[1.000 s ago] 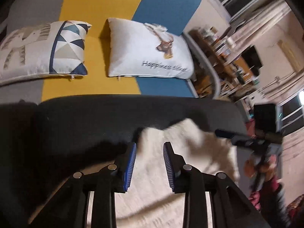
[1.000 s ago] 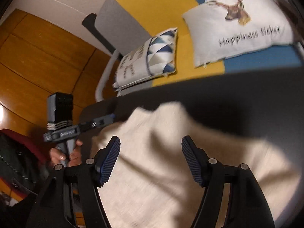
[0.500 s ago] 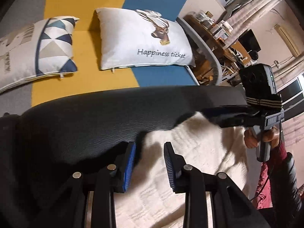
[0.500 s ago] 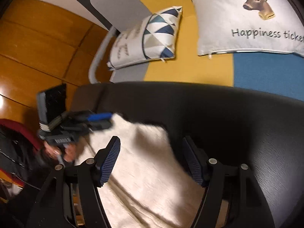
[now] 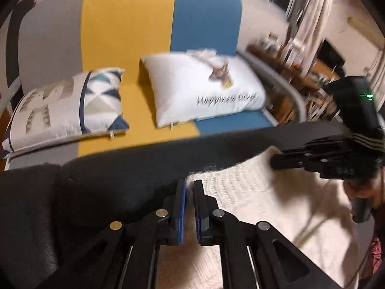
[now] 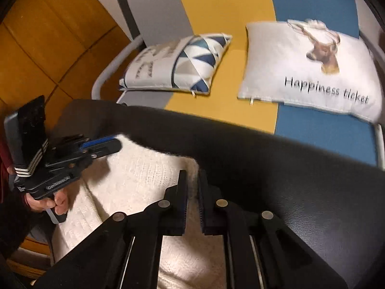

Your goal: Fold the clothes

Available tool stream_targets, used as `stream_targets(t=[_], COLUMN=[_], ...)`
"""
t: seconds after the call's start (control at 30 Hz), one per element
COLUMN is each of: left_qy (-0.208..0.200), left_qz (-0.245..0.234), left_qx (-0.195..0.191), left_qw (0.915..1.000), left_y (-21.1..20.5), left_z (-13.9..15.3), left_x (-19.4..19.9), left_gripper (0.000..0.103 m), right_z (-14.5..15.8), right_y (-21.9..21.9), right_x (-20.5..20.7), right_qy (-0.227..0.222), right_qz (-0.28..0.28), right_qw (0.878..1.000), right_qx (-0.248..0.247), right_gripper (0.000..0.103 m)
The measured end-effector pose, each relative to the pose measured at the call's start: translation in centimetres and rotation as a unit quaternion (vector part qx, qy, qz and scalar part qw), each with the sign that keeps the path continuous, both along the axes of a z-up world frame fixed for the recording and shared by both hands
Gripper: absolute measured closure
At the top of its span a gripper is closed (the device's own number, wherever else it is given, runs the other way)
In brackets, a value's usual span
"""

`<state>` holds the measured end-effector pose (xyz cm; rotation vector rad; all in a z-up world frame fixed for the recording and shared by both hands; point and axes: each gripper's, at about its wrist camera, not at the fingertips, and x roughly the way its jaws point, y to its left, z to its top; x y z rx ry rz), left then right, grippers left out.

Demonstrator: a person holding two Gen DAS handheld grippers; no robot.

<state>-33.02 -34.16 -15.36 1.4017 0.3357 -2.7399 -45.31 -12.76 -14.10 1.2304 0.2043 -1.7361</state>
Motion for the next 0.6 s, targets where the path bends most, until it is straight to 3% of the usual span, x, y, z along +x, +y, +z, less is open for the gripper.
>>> stream_targets(t=[0.03, 0.1, 0.17, 0.23, 0.3, 0.37, 0.5, 0.6], left_qy=[-0.018, -0.016, -0.011, -0.001, 0.021, 0.013, -0.028, -0.020], left_qz=[0.001, 0.014, 0.031, 0.045, 0.036, 0.014, 0.025, 0.050], left_qx=[-0.005, 0.016, 0.024, 0.028, 0.059, 0.079, 0.073, 0.100], left_qw=[0.9998, 0.9996, 0.9992, 0.9986, 0.9974, 0.9967, 0.9966, 0.9935], left_y=[0.1, -0.3, -0.6, -0.9, -0.8, -0.1, 0.4, -0.4], left_z=[-0.4, 0.2, 0.9, 1.6, 2.2, 1.9, -0.3, -0.8], left_x=[-0.5, 0.1, 0.9, 2.1, 3.6, 3.7, 3.0, 2.9], left_gripper=[0.091, 0.089, 0.085, 0.085, 0.085, 0.085, 0.087, 0.087], right_z=[-0.3, -0.7, 0.5, 2.5, 3.9, 3.6, 0.0, -2.0], right_y=[-0.1, 0.1, 1.2, 2.4, 2.9, 2.5, 0.6, 0.7], right_x=[0.0, -0.3, 0.2, 0.9, 1.4, 1.6, 1.4, 0.3], right_qy=[-0.004, -0.010, -0.001, 0.016, -0.009, -0.042, -0.077, -0.087], right_qz=[-0.006, -0.030, -0.046, -0.055, -0.042, -0.027, -0.041, -0.078], right_qw=[1.000, 0.999, 0.998, 0.996, 0.991, 0.989, 0.993, 0.991], right_qx=[0.001, -0.004, -0.032, -0.074, -0.123, -0.136, -0.075, -0.058], right_gripper=[0.093, 0.088, 0.086, 0.077, 0.073, 0.073, 0.072, 0.073])
